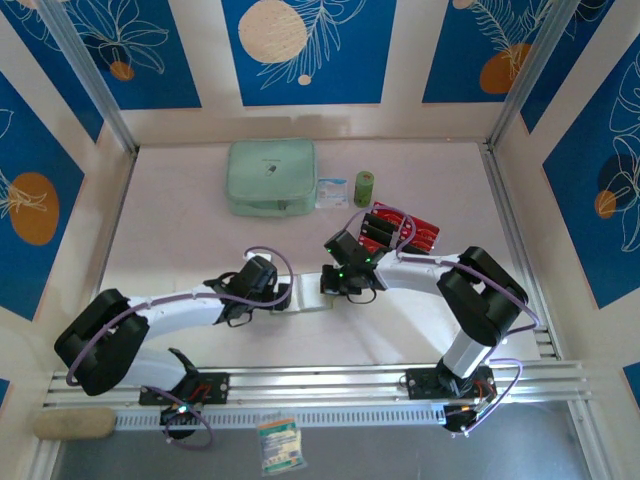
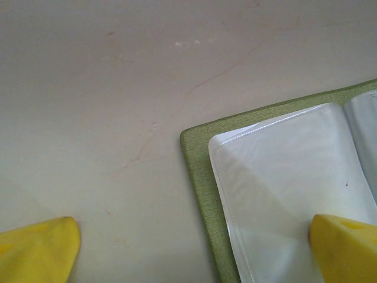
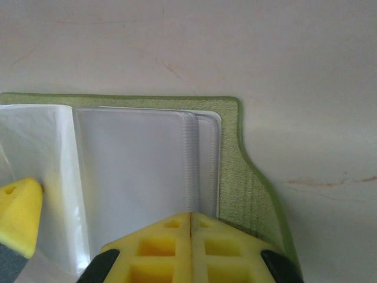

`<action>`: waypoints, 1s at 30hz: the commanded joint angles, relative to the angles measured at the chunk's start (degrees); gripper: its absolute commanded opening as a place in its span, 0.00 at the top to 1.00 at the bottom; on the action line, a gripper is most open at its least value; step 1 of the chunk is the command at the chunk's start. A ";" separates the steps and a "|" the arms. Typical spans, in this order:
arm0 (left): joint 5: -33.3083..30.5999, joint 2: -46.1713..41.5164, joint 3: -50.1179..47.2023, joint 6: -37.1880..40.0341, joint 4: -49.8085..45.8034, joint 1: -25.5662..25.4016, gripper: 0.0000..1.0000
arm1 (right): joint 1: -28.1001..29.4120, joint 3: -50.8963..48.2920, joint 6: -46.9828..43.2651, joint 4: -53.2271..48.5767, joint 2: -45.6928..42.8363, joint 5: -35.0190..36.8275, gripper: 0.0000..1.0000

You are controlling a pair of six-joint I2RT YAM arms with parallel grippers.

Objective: Put the credit cards into the card holder

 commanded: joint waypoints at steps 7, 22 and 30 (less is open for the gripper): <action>-0.87 -0.68 0.02 1.67 0.28 0.41 0.00 | -4.97 5.97 -7.21 -10.08 -8.55 -0.26 0.89; 1.00 0.07 0.91 3.65 1.30 0.43 0.00 | -14.92 24.57 -33.74 -30.94 1.64 11.14 0.54; 1.26 0.30 1.78 4.41 0.59 0.45 0.00 | -12.79 28.19 -38.20 -32.47 7.57 22.91 0.60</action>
